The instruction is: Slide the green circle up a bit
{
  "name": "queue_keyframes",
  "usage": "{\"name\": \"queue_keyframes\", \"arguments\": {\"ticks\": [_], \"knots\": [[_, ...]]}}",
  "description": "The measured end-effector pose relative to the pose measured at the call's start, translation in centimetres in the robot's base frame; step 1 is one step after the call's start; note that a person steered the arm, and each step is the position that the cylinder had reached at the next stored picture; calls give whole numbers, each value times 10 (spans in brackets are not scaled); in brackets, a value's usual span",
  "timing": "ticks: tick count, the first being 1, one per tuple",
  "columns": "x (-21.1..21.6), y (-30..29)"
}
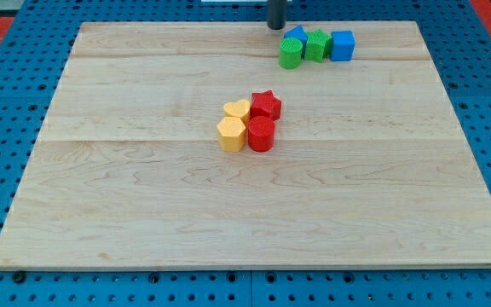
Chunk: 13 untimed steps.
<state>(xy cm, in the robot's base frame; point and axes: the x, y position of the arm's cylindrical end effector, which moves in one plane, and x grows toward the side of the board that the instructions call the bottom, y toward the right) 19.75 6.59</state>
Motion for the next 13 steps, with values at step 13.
{"name": "queue_keyframes", "arguments": {"ticks": [13], "knots": [[95,2]]}}
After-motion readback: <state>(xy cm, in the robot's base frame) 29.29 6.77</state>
